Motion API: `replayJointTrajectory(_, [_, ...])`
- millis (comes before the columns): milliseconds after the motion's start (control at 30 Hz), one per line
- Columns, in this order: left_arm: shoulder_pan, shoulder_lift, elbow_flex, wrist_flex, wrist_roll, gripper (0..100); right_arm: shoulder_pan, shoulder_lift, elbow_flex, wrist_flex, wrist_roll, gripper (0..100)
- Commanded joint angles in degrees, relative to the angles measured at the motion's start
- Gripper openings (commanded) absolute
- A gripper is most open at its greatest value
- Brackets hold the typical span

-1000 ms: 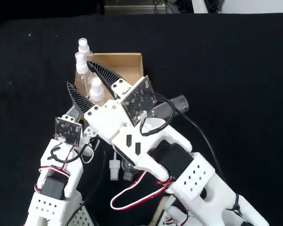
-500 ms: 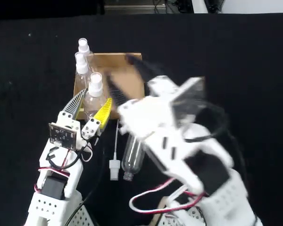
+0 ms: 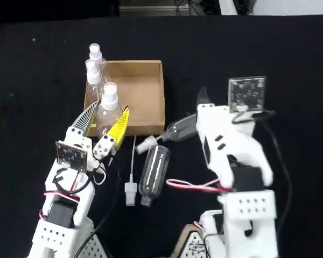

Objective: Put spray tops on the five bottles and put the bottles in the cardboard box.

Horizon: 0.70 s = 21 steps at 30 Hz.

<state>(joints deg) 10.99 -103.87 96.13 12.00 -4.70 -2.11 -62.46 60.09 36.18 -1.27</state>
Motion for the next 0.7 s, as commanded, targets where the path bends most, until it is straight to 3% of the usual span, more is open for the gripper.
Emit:
replayJointTrajectory(0, [0.3, -0.7, 1.2, -1.3, -0.2, 3, 5.0, 1.0, 5.7, -7.0, -2.3, 16.6])
replayJointTrajectory(367, [-0.5, -0.6, 1.2, -1.7, -0.2, 3, 8.2, 1.2, 17.9, -18.5, -2.0, 16.6])
replayJointTrajectory(667, [-13.8, -0.6, -2.5, -4.8, 0.2, 3, 5.3, 1.5, 18.5, -18.5, -2.0, 16.6])
